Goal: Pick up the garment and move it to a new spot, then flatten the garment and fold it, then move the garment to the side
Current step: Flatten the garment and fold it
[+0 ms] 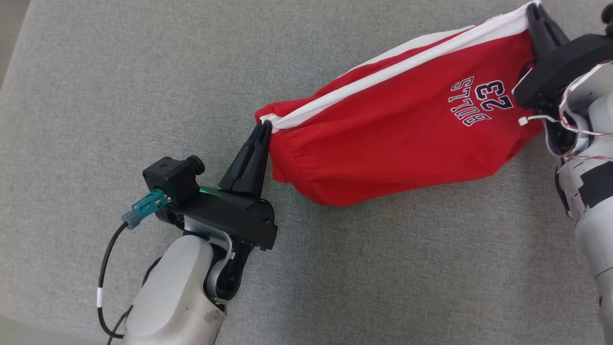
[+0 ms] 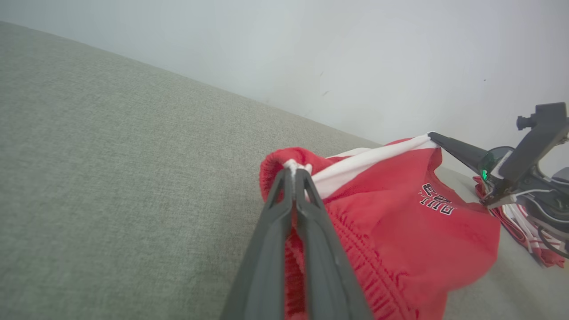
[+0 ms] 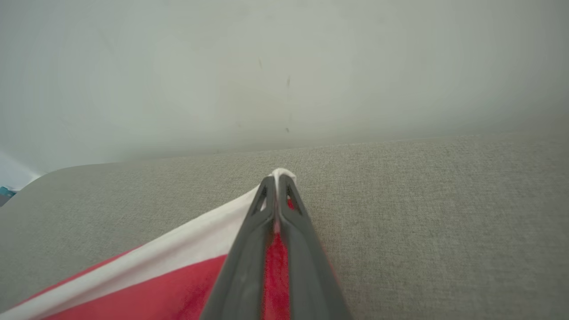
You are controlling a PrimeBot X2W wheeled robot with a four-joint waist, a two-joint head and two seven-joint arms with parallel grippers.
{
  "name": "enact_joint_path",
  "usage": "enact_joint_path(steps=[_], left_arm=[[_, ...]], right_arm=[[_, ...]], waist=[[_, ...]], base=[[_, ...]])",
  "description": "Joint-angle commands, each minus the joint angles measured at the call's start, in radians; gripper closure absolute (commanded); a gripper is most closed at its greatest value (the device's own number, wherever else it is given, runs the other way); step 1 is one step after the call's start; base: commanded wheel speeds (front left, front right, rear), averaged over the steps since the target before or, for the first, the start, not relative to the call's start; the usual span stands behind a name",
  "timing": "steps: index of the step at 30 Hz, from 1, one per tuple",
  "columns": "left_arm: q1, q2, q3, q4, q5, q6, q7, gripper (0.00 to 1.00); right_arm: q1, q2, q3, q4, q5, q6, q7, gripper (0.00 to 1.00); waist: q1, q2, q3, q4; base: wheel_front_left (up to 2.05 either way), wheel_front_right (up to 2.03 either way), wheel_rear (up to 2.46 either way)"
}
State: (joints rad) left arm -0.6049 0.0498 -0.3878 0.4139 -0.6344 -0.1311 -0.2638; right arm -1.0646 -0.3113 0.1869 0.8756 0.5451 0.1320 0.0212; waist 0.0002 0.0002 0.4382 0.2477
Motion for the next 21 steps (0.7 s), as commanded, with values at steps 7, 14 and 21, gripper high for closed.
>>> enact_joint_path(steps=[7,14,21], left_arm=[[0.012,0.002,-0.001,-0.001,0.049,0.002,0.0,0.0],[0.109,0.001,0.083,-0.07,0.157,0.043,0.0,0.0],[0.22,0.001,0.239,-0.176,0.246,0.077,0.0,0.0]], right_arm=[[0.013,-0.02,0.084,0.061,0.047,-0.003,-0.042,0.0],[0.084,-0.07,0.201,0.062,0.102,-0.003,-0.031,0.0],[0.15,-0.108,0.271,0.065,0.162,-0.003,0.003,0.0]], waist=[[-0.0002,-0.0002,-0.029,-0.015],[-0.0002,-0.0002,-0.086,-0.034],[-0.0002,-0.0002,-0.102,-0.03]], base=[[0.0,0.0,0.0],[0.0,0.0,0.0],[0.0,0.0,0.0]])
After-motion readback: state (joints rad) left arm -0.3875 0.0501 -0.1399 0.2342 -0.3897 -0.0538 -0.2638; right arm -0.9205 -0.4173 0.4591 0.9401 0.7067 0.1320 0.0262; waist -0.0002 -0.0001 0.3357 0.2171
